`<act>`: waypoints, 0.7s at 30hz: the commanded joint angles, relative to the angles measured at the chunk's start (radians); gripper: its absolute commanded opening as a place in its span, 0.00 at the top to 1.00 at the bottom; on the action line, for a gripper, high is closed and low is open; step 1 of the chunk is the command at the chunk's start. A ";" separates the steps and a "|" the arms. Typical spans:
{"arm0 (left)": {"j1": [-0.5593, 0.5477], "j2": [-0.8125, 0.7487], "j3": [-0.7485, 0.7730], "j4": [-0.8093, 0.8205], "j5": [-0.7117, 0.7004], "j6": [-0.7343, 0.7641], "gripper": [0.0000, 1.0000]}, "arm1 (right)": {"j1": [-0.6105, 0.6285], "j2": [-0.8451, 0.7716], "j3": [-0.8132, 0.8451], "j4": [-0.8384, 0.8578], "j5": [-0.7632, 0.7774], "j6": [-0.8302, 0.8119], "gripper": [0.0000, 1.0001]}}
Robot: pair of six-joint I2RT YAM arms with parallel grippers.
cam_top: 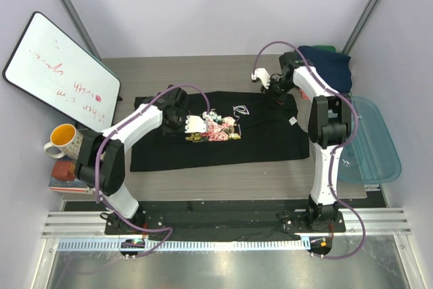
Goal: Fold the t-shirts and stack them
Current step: Fold the flattened tshirt in 1/3 of the way
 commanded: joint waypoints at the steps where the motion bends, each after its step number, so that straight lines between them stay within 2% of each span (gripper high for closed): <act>1: -0.004 0.001 0.027 0.020 0.024 -0.001 0.55 | 0.015 -0.119 -0.061 0.207 0.112 0.058 0.95; 5: -0.004 0.004 0.022 0.026 0.026 -0.001 0.55 | 0.020 -0.170 -0.160 0.374 0.198 0.103 0.94; 8: -0.004 0.008 0.022 0.032 0.029 -0.003 0.55 | 0.022 -0.179 -0.184 0.424 0.238 0.122 0.94; 10: -0.004 0.011 0.024 0.035 0.030 -0.001 0.55 | 0.026 -0.178 -0.179 0.425 0.254 0.128 0.80; 14: -0.004 0.017 0.031 0.036 0.027 0.000 0.55 | 0.035 -0.181 -0.194 0.424 0.284 0.105 0.59; 15: -0.004 0.017 0.031 0.038 0.027 0.000 0.55 | 0.034 -0.182 -0.194 0.425 0.292 0.108 0.47; 16: -0.004 0.016 0.031 0.039 0.026 0.000 0.55 | 0.035 -0.182 -0.193 0.425 0.300 0.109 0.43; 17: -0.004 0.017 0.031 0.038 0.023 0.002 0.55 | 0.034 -0.187 -0.194 0.422 0.300 0.111 0.39; 21: -0.004 0.019 0.031 0.044 0.020 0.002 0.55 | 0.035 -0.211 -0.162 0.383 0.220 0.123 0.43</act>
